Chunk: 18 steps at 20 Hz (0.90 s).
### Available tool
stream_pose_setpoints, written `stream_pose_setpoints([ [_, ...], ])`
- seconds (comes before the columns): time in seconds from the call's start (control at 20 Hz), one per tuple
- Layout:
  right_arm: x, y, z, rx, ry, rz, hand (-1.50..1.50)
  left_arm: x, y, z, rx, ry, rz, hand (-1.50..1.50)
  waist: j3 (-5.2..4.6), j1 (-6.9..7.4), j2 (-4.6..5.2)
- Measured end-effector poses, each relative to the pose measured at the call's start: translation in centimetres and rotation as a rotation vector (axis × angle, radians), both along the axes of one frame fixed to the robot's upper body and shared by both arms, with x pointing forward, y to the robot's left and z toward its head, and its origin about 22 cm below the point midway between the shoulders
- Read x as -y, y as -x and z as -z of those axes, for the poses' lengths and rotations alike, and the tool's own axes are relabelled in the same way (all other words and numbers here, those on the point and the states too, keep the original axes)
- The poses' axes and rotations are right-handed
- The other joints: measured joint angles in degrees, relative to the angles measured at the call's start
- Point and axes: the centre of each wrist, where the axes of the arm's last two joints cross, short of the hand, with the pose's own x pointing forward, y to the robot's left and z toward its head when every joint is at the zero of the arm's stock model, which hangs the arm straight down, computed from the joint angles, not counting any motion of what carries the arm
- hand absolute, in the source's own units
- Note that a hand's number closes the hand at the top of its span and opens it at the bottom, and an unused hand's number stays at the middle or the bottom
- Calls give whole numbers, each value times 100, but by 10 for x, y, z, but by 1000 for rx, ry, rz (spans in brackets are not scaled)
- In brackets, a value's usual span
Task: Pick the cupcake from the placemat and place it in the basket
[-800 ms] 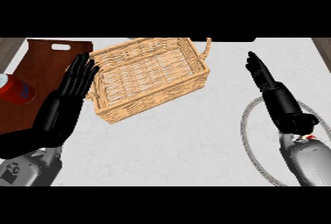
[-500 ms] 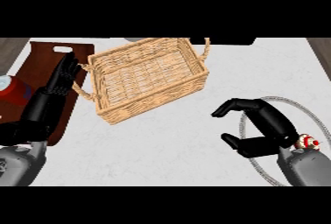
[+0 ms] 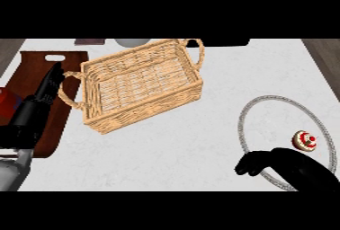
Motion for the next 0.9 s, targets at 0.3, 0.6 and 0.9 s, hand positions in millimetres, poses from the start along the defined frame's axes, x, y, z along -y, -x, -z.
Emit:
stream_pose_setpoints([
  [0.3,45,-16,-84,319,363,157,-150,-3,-1,-3,-13,-12,-7,0,-25,-12,-16],
  [0.6,58,-23,-172,546,847,80,-150,2,-4,-3,-8,-21,14,0,-36,159,28],
  [0.9,65,-27,-216,555,1178,-123,-150,11,-7,-4,4,-16,28,0,-22,274,64],
])
